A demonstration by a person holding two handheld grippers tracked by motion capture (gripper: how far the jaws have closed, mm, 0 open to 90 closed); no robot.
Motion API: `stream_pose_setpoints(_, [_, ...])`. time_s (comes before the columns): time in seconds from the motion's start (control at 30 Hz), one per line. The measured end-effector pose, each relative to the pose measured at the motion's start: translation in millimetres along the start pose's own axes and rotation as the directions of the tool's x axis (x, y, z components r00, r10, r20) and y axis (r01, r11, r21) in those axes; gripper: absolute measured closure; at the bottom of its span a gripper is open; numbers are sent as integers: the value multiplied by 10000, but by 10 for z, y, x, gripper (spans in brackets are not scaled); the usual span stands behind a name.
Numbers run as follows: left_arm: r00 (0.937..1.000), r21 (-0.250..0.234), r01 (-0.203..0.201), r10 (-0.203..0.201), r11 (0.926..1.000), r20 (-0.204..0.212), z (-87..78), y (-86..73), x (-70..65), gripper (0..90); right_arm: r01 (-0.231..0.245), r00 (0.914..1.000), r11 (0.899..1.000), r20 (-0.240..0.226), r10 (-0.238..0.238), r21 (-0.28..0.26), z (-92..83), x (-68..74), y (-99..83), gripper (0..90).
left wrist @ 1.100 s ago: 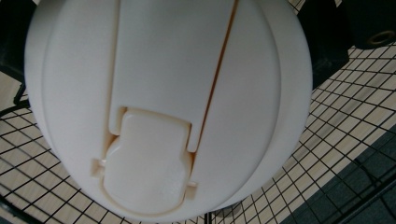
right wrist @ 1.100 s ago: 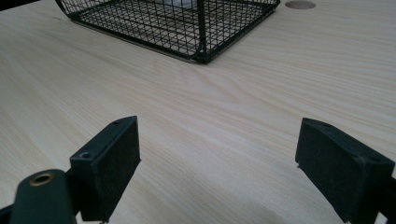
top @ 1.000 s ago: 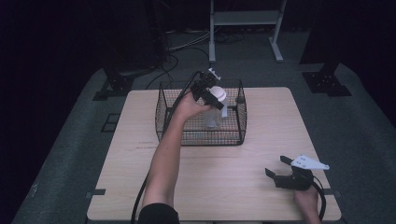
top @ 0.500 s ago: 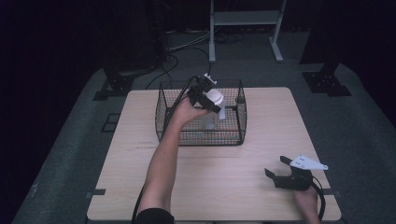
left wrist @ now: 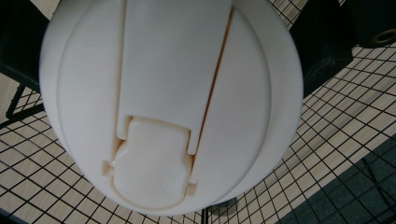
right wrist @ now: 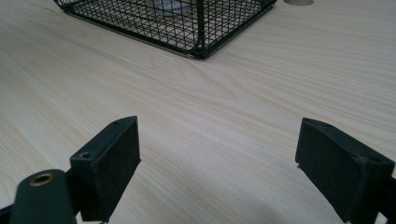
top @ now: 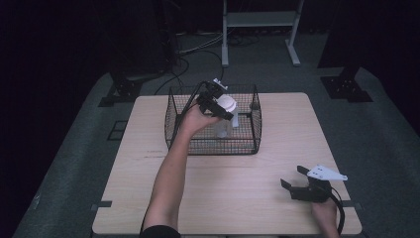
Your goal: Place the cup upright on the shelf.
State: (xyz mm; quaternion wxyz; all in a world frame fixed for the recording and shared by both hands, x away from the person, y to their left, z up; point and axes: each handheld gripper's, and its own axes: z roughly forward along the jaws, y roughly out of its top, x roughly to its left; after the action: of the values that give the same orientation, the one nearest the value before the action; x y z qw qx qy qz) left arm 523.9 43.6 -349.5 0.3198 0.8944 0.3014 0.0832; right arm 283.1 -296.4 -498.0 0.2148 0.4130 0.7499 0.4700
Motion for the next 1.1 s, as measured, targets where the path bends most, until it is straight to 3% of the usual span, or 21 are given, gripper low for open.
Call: stream_pose_setpoints(1.1, [9993, -636, -296, 282, 9975, -225, -258, 12, -54, 3, 14, 10000, 10000, -7, -14, 58, 1, 6, 1, 129])
